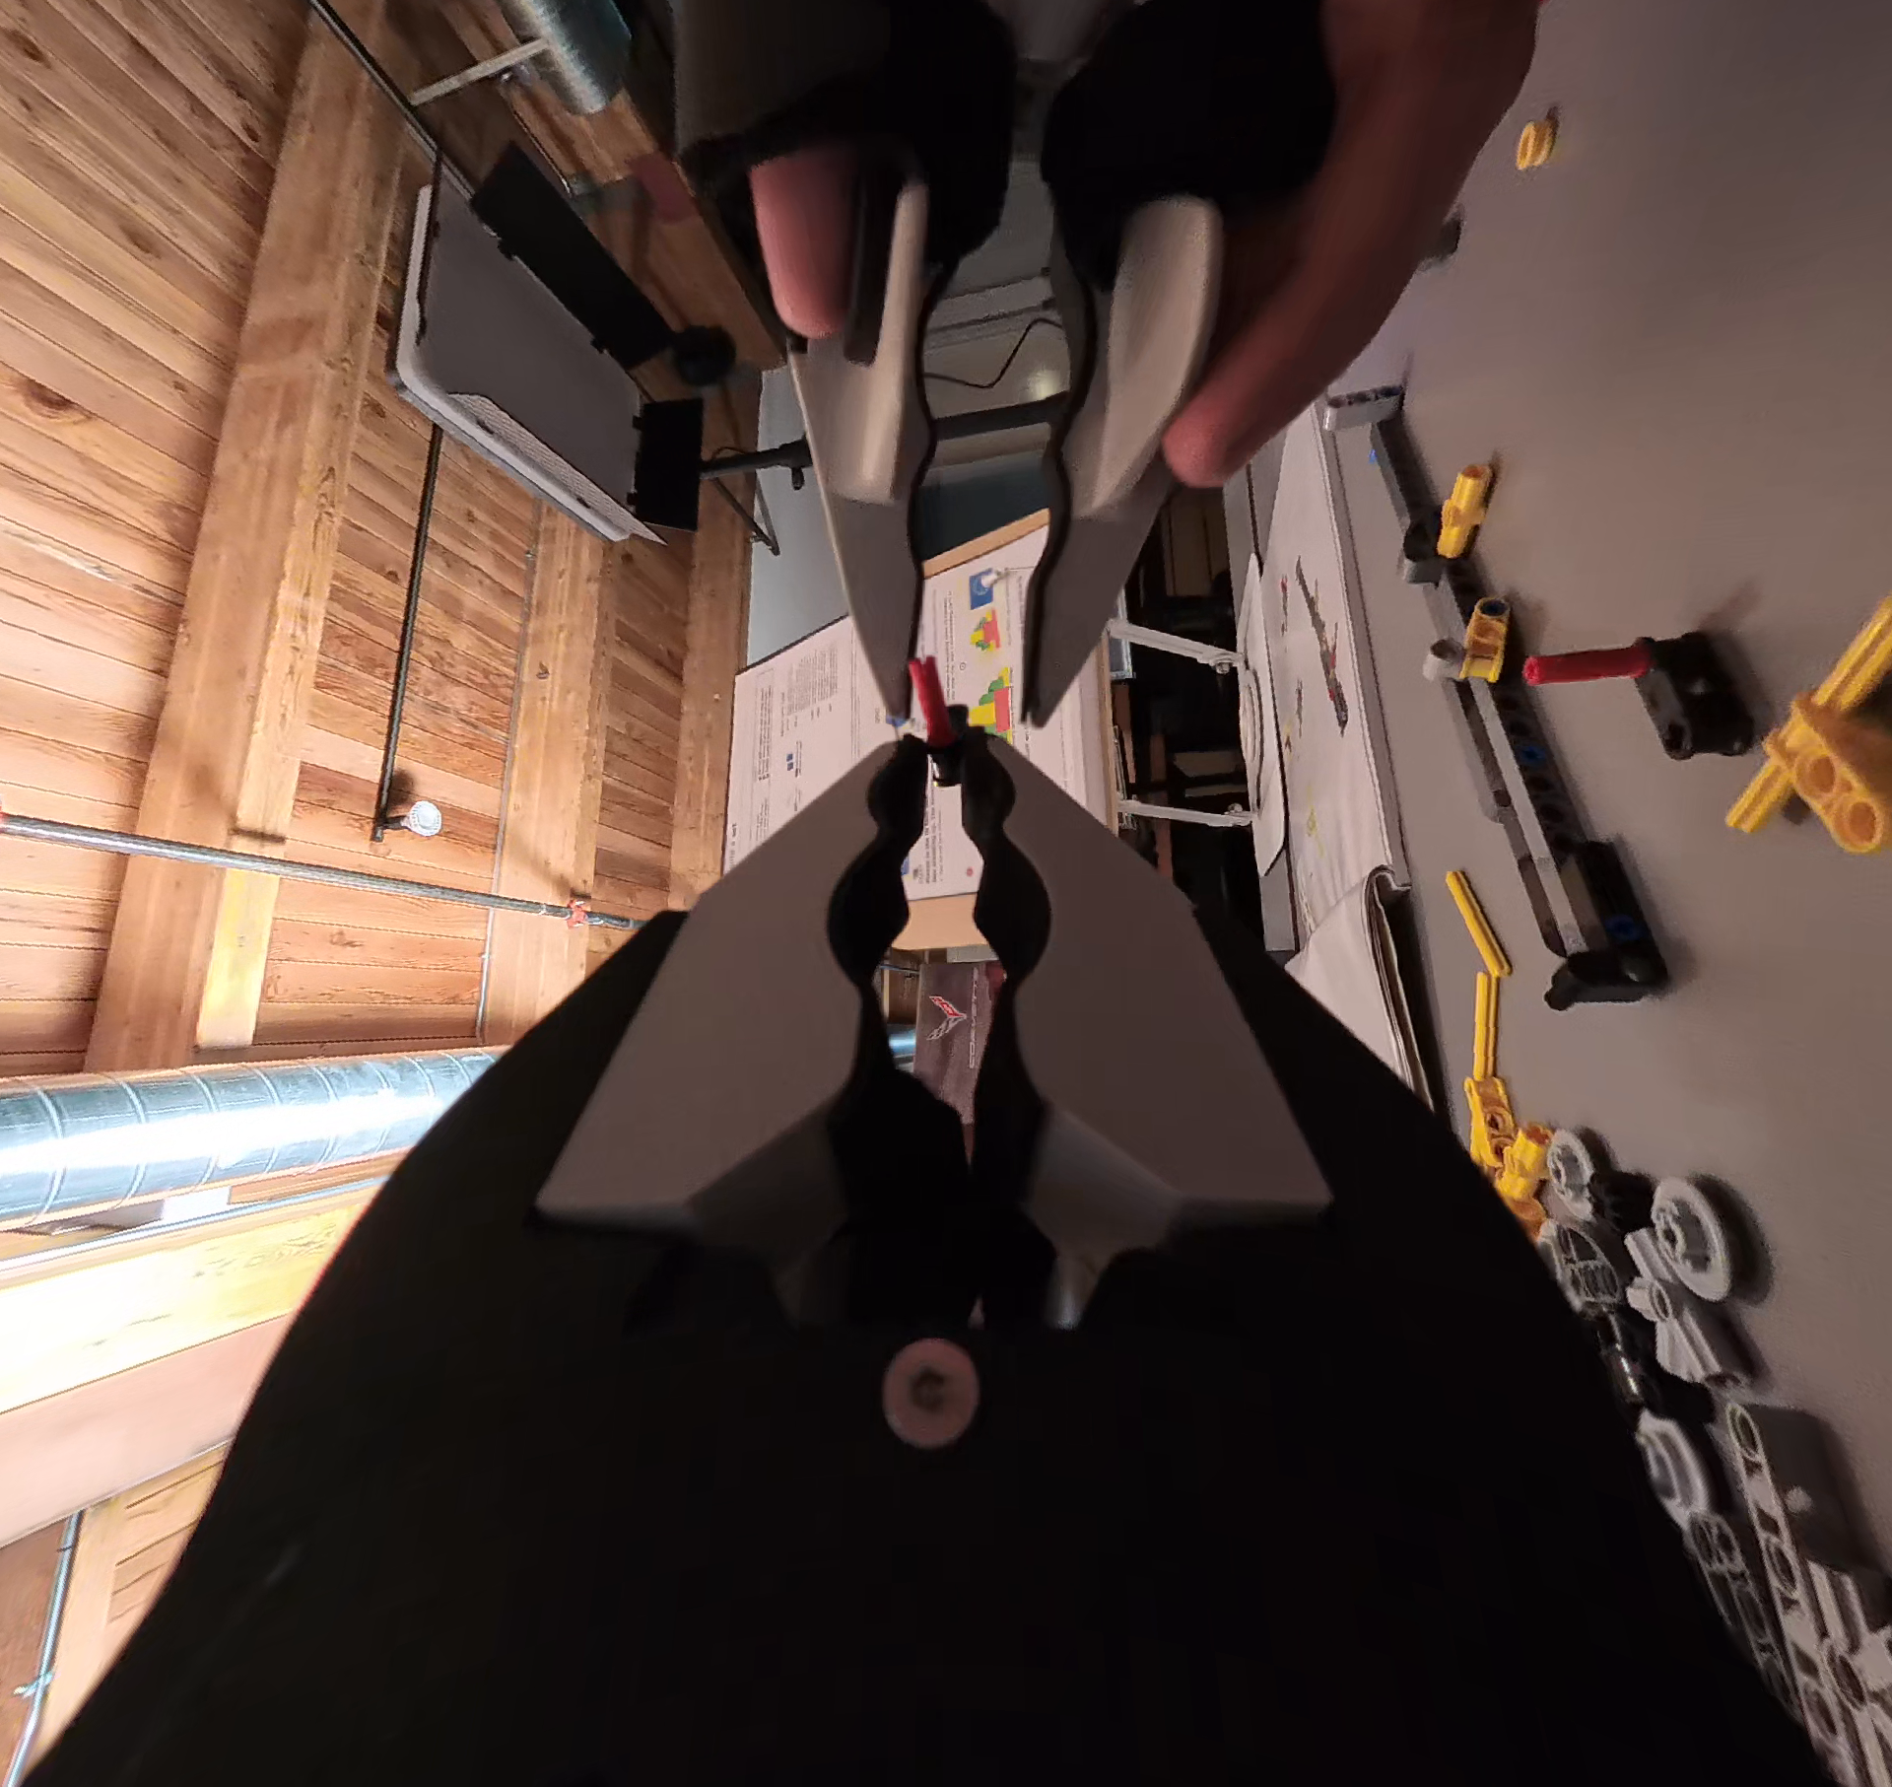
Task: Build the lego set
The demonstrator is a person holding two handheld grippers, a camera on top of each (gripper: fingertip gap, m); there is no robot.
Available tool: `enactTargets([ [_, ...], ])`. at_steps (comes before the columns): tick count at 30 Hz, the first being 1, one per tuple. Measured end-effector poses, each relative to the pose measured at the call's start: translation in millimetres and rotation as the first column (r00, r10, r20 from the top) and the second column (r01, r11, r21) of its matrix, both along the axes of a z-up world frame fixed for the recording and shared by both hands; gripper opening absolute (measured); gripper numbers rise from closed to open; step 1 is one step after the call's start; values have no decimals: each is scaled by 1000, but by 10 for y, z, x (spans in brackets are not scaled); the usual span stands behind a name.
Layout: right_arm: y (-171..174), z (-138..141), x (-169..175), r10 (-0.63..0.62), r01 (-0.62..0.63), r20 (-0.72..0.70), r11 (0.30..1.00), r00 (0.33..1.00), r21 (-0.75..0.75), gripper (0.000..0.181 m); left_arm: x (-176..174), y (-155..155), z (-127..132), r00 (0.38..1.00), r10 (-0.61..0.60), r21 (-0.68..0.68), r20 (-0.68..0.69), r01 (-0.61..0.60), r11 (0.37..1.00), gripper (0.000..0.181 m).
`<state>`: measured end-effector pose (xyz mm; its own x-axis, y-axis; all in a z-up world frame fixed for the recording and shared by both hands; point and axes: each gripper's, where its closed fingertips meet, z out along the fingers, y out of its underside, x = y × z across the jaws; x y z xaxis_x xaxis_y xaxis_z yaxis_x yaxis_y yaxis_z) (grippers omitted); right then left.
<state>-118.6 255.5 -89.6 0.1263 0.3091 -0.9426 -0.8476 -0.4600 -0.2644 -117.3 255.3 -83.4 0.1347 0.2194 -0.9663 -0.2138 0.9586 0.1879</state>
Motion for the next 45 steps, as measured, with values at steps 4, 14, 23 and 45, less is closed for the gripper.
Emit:
enactTargets([
  [4, 29, 67, 24, -18, 19, -32, 999, 999, 31, 13, 31, -4, -13, 1000, 9, 12, 2, -9, 1000, 5],
  [14, 39, 45, 22, -28, 29, -11, 999, 1000, 28, 6, 49, -30, -20, 1000, 15, 16, 10, -15, 1000, 5],
  [23, -132, -42, 215, -145, 105, 471, 988, 870, 111, 6, -117, 59, -559, 930, -78, -732, -358, -228, 642, 26],
  [45, -296, -22, 257, -232, 145, 532, 969, 814, 201, 6, 78, 49, -545, 955, -109, -950, -277, -289, -118, 6],
])
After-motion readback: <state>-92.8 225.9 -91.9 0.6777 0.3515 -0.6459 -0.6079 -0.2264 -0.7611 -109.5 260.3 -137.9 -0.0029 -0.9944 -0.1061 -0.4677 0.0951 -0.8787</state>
